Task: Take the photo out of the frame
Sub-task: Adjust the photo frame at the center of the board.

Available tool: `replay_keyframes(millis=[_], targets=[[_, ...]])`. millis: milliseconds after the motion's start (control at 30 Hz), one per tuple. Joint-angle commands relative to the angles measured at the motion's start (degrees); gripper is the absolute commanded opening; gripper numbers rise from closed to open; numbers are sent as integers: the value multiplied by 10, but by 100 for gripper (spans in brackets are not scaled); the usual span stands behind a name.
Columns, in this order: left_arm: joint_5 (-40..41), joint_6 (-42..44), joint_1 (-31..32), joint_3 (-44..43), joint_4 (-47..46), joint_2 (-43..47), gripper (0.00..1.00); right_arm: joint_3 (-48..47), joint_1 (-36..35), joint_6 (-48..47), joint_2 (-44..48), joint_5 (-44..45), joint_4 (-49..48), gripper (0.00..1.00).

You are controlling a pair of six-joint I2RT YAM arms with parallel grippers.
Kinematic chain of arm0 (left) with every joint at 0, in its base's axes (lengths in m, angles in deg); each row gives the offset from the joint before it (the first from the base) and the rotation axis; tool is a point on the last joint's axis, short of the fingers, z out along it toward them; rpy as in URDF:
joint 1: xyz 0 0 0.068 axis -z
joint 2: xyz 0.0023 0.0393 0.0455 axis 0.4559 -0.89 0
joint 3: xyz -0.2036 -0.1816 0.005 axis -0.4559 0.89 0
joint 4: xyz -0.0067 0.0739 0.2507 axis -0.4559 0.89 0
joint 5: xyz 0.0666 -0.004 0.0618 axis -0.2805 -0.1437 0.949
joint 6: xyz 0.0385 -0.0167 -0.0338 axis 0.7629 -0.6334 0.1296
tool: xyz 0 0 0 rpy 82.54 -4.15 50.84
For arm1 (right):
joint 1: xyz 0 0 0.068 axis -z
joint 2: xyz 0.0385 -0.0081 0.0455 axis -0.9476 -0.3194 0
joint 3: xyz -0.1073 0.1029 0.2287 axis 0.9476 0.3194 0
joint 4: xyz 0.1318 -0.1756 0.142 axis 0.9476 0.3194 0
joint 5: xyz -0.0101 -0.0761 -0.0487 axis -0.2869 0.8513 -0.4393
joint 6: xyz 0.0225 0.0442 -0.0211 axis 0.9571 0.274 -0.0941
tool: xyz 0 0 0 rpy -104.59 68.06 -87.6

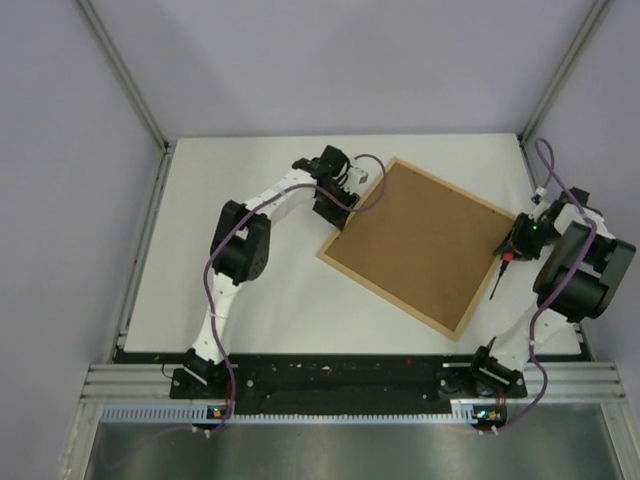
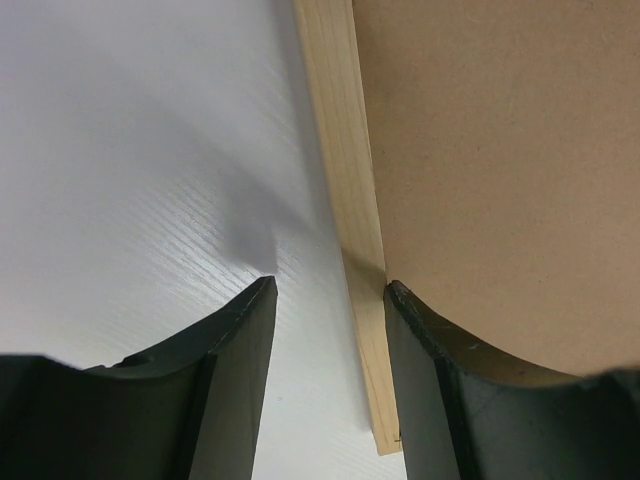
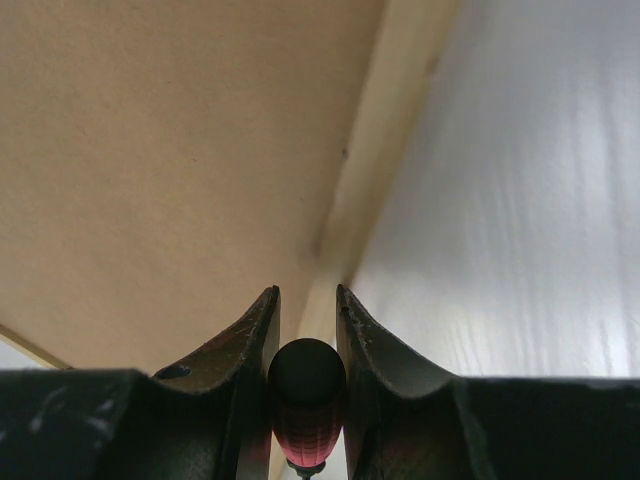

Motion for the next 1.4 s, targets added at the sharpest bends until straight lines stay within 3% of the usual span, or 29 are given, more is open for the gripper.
replay_keyframes(millis=[0, 333, 500, 667, 900, 1100, 1367], targets=[[7, 10, 1, 29, 27, 27, 54, -33, -60, 30, -30, 13, -34, 0], [-4, 5, -8, 169, 23, 95, 53, -141, -205, 95, -140, 16, -57, 0], [2, 1, -26, 240, 6, 127, 54, -191, -235, 116, -142, 9, -53, 0], [8, -2, -39, 272, 7, 136, 54, -194, -219, 95, -75, 35, -35, 0], [10, -6, -53, 252, 12, 136, 54, -137, -110, 42, 11, 60, 5, 0], [4, -24, -61, 210, 28, 114, 54, -68, -34, -9, 4, 47, 10, 0], [-24, -67, -88, 191, 35, 96, 54, -30, -35, 10, -59, -30, -25, 0]])
